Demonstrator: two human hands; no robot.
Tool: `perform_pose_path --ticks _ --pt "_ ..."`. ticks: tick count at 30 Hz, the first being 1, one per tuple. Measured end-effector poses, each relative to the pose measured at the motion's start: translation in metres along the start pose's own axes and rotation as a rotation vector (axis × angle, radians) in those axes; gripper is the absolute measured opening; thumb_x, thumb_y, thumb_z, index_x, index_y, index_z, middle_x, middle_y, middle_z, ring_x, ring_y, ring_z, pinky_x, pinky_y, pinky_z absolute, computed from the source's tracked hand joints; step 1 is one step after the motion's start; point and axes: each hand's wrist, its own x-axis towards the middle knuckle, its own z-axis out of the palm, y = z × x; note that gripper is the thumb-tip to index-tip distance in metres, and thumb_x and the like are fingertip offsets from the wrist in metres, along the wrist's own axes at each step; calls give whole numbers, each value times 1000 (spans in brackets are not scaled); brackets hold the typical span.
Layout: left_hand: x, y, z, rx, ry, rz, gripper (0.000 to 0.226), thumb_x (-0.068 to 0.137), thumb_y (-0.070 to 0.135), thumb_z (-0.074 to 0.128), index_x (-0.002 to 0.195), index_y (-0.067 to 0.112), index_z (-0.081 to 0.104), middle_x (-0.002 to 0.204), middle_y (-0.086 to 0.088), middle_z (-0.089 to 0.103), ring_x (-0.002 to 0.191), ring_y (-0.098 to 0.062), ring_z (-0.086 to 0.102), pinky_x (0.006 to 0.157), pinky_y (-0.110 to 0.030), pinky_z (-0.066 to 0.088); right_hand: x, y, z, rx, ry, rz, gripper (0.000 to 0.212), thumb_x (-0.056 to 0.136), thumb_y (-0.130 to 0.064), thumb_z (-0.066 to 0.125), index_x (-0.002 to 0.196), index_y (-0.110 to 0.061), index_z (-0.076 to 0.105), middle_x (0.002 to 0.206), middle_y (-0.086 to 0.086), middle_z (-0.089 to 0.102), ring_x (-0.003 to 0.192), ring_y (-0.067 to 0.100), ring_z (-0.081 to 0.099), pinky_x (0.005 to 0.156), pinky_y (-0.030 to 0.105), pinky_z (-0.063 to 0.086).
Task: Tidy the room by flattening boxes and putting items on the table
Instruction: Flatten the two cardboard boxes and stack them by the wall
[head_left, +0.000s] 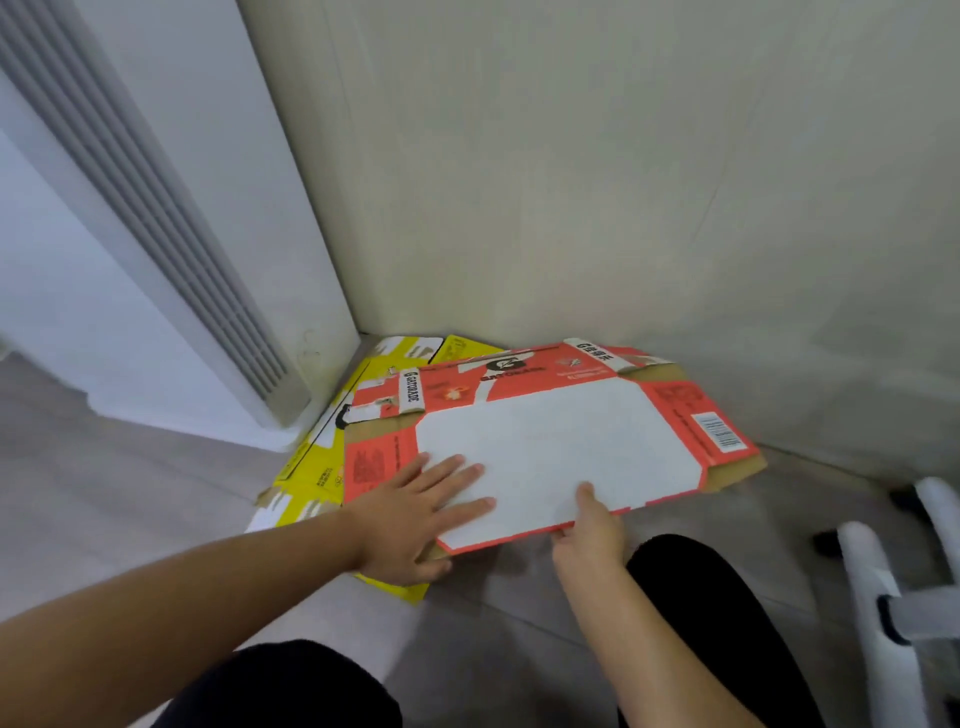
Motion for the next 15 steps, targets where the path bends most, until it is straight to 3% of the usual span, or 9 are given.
perform_pose_path --ticks 5,8,10,12,15 --pt "-30 -9 62 -118 -82 -156 89 86 62 40 150 44 -19 161 0 -26 146 -28 -27 118 -55 -11 52 62 42 -275 -145 101 25 94 -13 62 118 -14 59 109 7 69 96 28 66 71 40 55" --pt "-29 -9 113 -242 -72 -284 87 87 55 39 150 44 -21 161 1 -27 146 -28 -27 118 -57 -6 101 101 76 -500 -267 93 24 92 -14 63 117 -12 61 113 9 69 99 29 66 80 44 56" --pt "-16 -10 144 -317 -28 -412 85 87 54 38 150 46 -18 161 5 -26 147 -28 -25 118 -59 0 153 127 99 -657 -338 -41 27 87 -18 66 114 -18 61 117 8 69 99 28 67 88 49 54" --pt "9 -13 170 -381 7 -508 84 86 55 37 149 49 -18 161 5 -27 146 -31 -27 117 -60 0 176 142 118 -826 -331 -220 48 77 -23 69 123 -23 56 125 7 65 105 27 65 95 49 52" --pt "55 -18 200 -414 35 -517 78 85 52 31 151 47 -11 162 1 -23 145 -33 -30 115 -62 -7 172 152 118 -1167 -242 -424 75 87 -21 65 150 -10 26 142 9 50 127 28 52 106 35 41"
